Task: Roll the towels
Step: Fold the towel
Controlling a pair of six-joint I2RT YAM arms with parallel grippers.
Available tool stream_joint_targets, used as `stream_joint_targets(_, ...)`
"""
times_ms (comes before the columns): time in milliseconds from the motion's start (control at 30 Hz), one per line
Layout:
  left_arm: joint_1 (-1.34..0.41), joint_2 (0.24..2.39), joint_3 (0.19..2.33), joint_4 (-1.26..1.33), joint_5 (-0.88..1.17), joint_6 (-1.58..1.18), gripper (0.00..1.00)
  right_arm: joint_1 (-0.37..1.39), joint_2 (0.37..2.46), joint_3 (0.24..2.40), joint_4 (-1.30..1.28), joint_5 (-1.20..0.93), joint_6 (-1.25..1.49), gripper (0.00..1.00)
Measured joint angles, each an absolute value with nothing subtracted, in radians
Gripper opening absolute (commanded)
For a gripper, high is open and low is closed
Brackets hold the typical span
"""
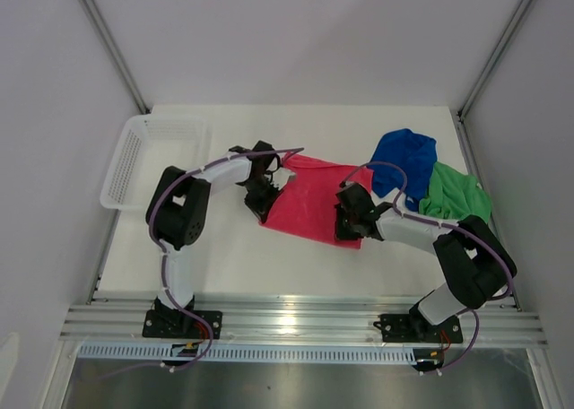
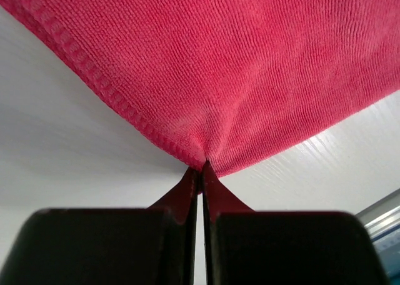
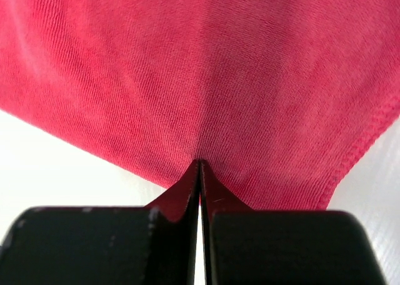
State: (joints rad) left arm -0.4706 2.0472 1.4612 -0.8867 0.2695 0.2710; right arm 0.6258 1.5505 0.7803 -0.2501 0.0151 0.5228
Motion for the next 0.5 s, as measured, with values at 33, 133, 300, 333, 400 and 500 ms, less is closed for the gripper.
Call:
stream_joint_targets(33, -0.471, 2.033, 1.438, -0.871, 0.28, 0.265, 0.01, 0.626, 1.546, 0.778, -0.256, 0.021, 0.527, 0.03)
stream_joint_targets(133, -0.471, 1.973, 1.343, -0.825, 0.312, 0.254, 0.01, 0.628, 1.528, 0.767, -0.278, 0.031, 0.546, 0.03)
stream_joint_targets(300, -0.471, 1.868, 1.186, -0.796, 0.351, 0.244, 0.01, 0.656, 1.499, 0.742, -0.295, 0.038, 0.583, 0.03)
stream_joint_targets(333, -0.471, 1.852, 1.163, -0.796, 0.358, 0.244, 0.01, 0.666, 1.495, 0.736, -0.297, 0.038, 0.593, 0.03)
stream_joint_targets(400, -0.472, 1.827, 1.127, -0.794, 0.364, 0.244, 0.01, 0.689, 1.486, 0.728, -0.299, 0.045, 0.616, 0.03)
stream_joint_targets(500, -0.474, 1.784, 1.068, -0.794, 0.375, 0.245, 0.03, 0.72, 1.469, 0.71, -0.299, 0.053, 0.651, 0.03)
